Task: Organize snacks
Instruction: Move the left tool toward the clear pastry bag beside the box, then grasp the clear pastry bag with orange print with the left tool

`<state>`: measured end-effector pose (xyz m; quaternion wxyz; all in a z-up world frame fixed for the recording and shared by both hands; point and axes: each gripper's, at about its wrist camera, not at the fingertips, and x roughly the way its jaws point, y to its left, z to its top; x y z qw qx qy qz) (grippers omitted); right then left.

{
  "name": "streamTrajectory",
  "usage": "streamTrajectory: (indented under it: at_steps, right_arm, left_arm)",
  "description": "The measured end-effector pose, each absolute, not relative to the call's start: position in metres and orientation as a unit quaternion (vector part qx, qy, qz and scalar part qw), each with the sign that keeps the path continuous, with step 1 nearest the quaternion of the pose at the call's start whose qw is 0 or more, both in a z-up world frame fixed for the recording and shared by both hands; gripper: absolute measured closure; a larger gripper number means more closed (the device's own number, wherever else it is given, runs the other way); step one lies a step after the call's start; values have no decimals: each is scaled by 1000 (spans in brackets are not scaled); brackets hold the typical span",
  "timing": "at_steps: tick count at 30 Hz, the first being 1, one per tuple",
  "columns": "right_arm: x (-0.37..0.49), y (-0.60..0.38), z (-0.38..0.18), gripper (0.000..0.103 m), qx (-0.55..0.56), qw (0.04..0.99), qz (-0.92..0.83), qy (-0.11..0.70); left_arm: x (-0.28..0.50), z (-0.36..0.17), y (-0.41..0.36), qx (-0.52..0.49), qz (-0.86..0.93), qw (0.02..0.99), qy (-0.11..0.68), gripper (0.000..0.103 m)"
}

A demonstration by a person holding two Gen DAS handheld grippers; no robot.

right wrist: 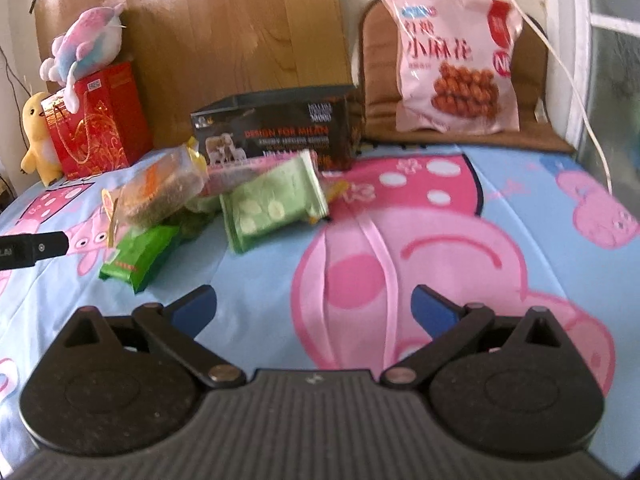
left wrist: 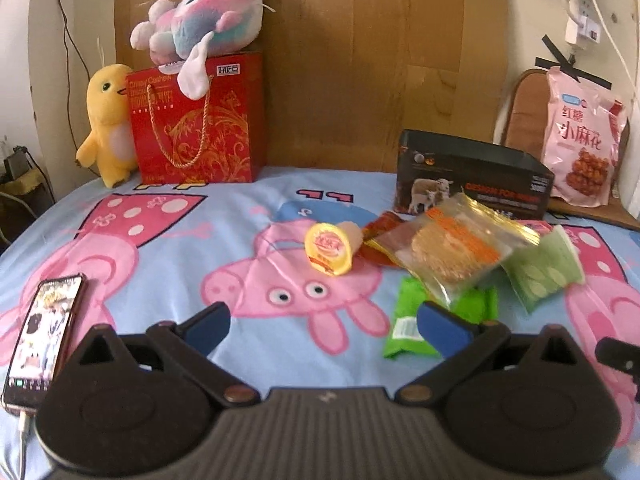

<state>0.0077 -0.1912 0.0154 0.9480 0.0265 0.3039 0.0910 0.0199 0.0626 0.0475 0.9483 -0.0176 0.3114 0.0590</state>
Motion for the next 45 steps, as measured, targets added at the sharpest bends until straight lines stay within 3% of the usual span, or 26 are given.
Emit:
streamTrajectory:
  at_steps: [13, 18, 21, 37, 40, 43, 45]
  right_arm:
    - [28, -185, 25, 1, 54, 943, 145, 296]
    - [38, -175, 30, 24, 62, 937, 174, 295]
    - [50, -168, 37, 32, 69, 935, 185, 295]
    - [140, -128, 41, 34, 113, 912, 205, 337]
    - [142, -122, 34, 44, 107, 905, 217, 351]
    - [136, -119, 34, 70, 103, 897, 241, 356]
    - [130, -118, 33, 74, 98, 892, 252, 363]
  left_arm:
    - [47, 28, 70, -10, 76, 939, 336, 0]
    - [60, 20, 83, -19, 90, 929, 358, 0]
    - [64, 18, 89, -23, 94, 928, 360, 0]
    - [71, 24, 109, -33, 100, 927, 359, 0]
    - [72, 23, 112, -35, 101, 927, 359, 0]
    - [72, 22, 114, -35, 101, 926, 361, 0]
    - [73, 22, 114, -36, 101, 926, 362, 0]
